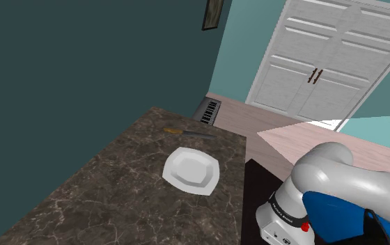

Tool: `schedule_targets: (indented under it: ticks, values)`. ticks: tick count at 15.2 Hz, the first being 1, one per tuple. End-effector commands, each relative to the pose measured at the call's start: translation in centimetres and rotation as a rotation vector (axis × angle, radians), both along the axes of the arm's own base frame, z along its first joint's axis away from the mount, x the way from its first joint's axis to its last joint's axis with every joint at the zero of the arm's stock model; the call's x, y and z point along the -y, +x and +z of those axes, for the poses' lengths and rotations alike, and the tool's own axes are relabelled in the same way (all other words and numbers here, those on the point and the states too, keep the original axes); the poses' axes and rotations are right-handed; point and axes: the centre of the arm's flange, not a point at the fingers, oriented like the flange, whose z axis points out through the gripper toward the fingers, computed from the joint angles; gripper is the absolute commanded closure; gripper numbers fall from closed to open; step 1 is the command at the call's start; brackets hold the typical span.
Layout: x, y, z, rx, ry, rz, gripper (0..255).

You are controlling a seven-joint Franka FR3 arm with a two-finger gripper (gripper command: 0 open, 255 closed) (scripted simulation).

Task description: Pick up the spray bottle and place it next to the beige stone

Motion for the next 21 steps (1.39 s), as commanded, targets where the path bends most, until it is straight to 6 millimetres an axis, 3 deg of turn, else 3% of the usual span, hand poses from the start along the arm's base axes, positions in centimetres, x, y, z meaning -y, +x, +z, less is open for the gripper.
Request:
schedule_targets:
  ticks: [1,21]
  values:
    - [-1.9,-2.0,0.4,-0.002,0.001,-0.001,255]
    - [-20.0,-21.3,0.4,-0.002,0.001,-0.001,255]
